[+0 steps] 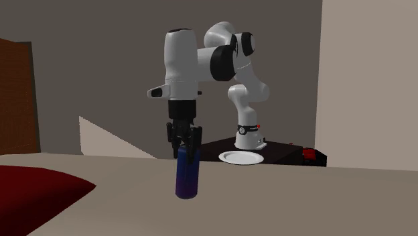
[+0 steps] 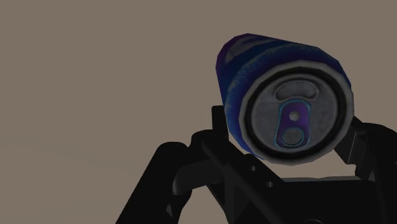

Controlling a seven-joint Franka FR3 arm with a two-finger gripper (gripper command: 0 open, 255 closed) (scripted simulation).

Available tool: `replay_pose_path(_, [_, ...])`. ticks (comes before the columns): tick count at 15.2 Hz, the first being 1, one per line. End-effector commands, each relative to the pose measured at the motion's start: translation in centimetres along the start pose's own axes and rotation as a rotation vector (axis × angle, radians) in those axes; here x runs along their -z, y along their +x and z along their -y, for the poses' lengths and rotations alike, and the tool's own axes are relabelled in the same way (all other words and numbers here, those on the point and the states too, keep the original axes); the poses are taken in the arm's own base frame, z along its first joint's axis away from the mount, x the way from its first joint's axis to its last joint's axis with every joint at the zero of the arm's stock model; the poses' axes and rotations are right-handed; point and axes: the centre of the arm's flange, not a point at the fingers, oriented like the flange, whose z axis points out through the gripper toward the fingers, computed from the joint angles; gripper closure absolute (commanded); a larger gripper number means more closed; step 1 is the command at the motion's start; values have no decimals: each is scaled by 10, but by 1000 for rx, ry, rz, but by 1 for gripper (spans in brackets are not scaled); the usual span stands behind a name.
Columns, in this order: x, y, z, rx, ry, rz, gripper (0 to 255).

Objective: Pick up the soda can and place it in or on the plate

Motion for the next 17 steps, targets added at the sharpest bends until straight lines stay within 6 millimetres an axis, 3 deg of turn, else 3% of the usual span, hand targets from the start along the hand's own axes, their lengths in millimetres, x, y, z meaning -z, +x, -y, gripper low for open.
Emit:
replay_pose_path(1, [0,0,0,0,0,0,255])
replay_pose_path(3, [0,0,0,0,0,0,255])
replay_pose_path(17, [74,-1,0,0,0,0,255])
